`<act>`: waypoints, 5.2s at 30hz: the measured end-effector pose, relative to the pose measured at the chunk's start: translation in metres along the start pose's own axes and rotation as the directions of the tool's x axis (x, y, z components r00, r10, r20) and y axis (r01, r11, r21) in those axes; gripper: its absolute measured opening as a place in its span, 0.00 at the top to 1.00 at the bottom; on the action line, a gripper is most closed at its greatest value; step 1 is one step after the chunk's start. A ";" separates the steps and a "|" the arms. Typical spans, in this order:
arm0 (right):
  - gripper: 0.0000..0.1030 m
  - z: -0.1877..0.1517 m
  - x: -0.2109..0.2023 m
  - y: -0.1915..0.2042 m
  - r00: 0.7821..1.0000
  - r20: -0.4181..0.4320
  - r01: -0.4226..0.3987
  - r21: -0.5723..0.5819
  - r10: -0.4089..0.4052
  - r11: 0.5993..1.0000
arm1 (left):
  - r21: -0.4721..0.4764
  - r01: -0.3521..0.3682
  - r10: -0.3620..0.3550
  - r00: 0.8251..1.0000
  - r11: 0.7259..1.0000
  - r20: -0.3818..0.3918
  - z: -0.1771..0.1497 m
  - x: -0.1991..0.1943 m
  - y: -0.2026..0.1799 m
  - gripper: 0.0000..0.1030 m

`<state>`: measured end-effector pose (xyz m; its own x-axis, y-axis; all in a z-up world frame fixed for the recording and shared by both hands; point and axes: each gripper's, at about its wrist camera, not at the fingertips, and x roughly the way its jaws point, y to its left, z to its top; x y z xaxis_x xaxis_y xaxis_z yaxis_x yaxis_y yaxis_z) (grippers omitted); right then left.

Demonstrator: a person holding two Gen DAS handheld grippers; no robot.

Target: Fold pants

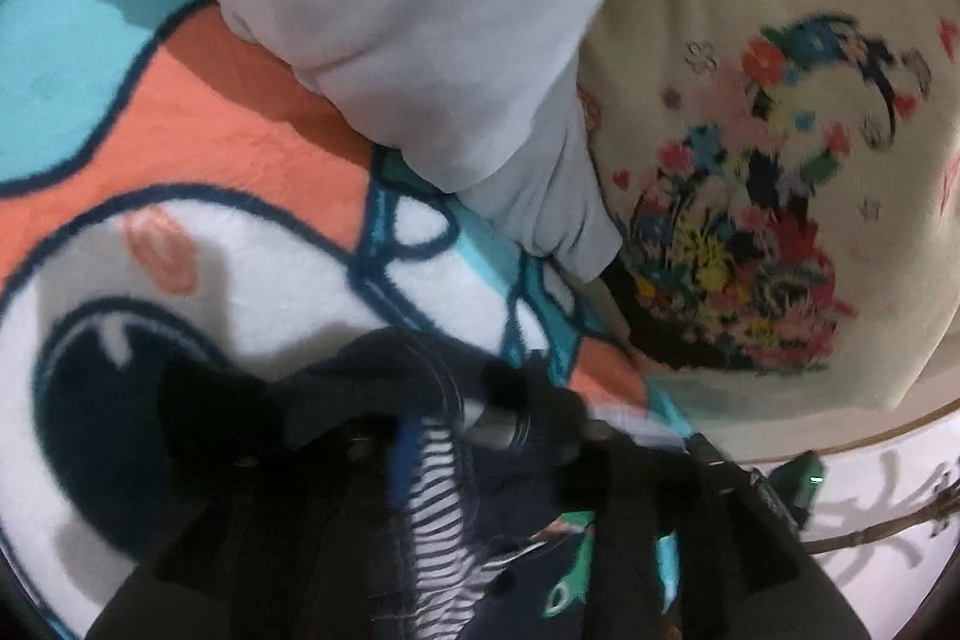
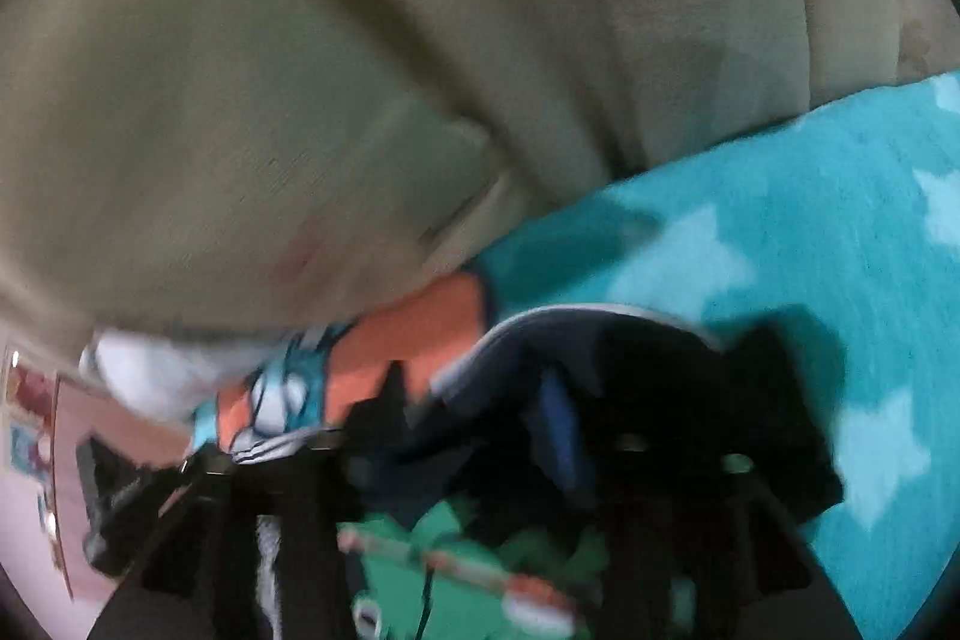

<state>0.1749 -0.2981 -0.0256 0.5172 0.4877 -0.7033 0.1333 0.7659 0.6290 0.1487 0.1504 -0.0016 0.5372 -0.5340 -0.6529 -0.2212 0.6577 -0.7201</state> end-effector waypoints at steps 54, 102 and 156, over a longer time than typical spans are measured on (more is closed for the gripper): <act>0.38 -0.043 -0.085 -0.053 0.980 0.035 0.201 -0.150 -0.198 0.968 | 0.198 -0.329 0.299 0.939 0.923 0.167 -0.102 -0.141 0.055 0.60; 0.26 -0.182 -0.165 0.000 0.899 0.398 0.322 -0.315 -0.184 0.893 | 0.360 -0.587 0.382 0.778 0.725 0.499 -0.189 -0.122 -0.042 0.20; 0.26 -0.048 0.030 0.085 0.959 -0.051 0.145 -0.759 -0.280 0.634 | 0.695 -0.305 0.350 0.933 0.652 0.081 -0.035 0.036 -0.073 0.18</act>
<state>0.1612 -0.1983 -0.0084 0.4155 0.2741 -0.8673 -0.4825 0.8747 0.0453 0.1556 0.0646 0.0198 0.4895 -0.2249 -0.8425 0.2574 0.9604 -0.1068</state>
